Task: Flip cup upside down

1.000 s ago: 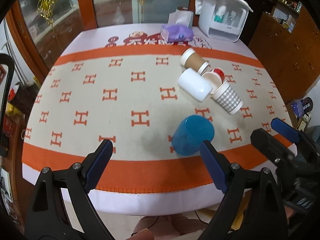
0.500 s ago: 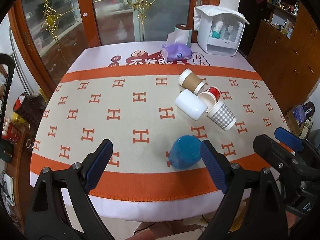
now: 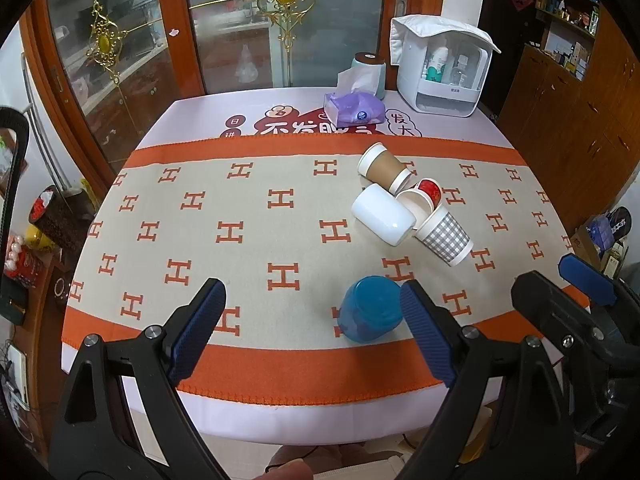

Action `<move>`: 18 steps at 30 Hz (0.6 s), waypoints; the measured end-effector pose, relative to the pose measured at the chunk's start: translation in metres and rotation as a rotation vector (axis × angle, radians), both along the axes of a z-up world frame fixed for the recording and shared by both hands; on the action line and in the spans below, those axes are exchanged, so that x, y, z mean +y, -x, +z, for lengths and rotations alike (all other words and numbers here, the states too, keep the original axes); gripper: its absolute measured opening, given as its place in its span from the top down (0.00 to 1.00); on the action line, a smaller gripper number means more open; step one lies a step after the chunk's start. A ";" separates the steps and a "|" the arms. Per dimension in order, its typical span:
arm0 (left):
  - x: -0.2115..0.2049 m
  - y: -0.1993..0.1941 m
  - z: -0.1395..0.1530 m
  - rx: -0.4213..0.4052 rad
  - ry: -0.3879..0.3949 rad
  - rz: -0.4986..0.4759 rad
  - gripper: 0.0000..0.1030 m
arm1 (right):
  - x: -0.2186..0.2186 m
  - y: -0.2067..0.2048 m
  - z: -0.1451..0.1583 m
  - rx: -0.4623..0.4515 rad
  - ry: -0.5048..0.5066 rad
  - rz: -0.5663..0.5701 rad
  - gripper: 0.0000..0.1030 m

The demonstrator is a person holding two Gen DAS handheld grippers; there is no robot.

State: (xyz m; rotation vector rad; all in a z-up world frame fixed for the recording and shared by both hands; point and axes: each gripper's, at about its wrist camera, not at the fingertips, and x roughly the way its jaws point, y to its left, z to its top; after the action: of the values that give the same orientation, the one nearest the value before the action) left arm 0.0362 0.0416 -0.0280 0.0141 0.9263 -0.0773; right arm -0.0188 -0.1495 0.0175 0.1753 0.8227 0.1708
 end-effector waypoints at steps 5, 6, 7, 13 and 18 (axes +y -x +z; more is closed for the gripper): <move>0.002 0.001 0.002 -0.004 0.000 0.005 0.15 | 0.004 0.001 0.002 0.000 0.003 0.003 0.13; 0.003 0.001 0.002 -0.006 0.001 0.007 0.15 | 0.005 0.001 0.003 -0.002 0.005 0.003 0.13; 0.003 0.002 0.001 -0.006 0.001 0.008 0.15 | 0.005 0.002 0.003 -0.003 0.006 0.003 0.13; 0.005 0.003 0.000 0.001 0.003 0.007 0.15 | 0.006 0.001 0.002 0.005 0.001 0.001 0.13; 0.006 0.002 0.000 0.001 0.003 0.004 0.15 | 0.006 0.002 0.001 0.005 0.001 -0.003 0.13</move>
State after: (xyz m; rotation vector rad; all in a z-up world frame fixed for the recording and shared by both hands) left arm 0.0339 0.0472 -0.0283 0.0093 0.9273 -0.0751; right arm -0.0206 -0.1435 0.0186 0.1764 0.8279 0.1676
